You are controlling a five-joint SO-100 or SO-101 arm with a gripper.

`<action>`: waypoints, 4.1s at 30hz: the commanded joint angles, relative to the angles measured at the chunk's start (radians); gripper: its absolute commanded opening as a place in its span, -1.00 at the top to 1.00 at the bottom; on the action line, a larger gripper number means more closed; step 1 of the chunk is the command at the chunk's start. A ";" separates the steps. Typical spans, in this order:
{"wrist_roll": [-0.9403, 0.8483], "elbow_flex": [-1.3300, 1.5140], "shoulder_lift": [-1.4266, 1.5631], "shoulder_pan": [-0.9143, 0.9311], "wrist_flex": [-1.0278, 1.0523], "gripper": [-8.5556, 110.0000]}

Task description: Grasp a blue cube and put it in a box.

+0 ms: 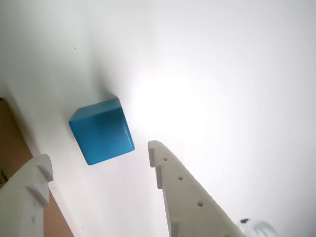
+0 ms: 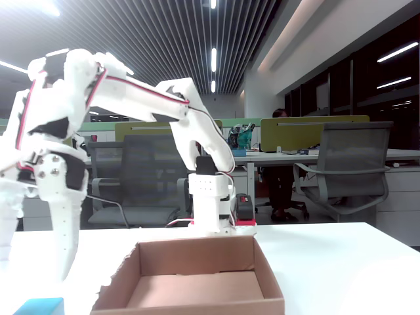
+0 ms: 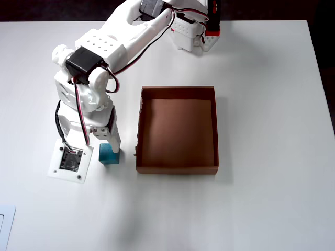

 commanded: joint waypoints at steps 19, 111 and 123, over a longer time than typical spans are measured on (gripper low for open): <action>-0.018 -0.044 -0.058 0.009 -0.006 0.33; 0.170 0.003 0.252 -0.049 0.153 0.63; 0.279 0.071 0.426 -0.120 0.321 0.63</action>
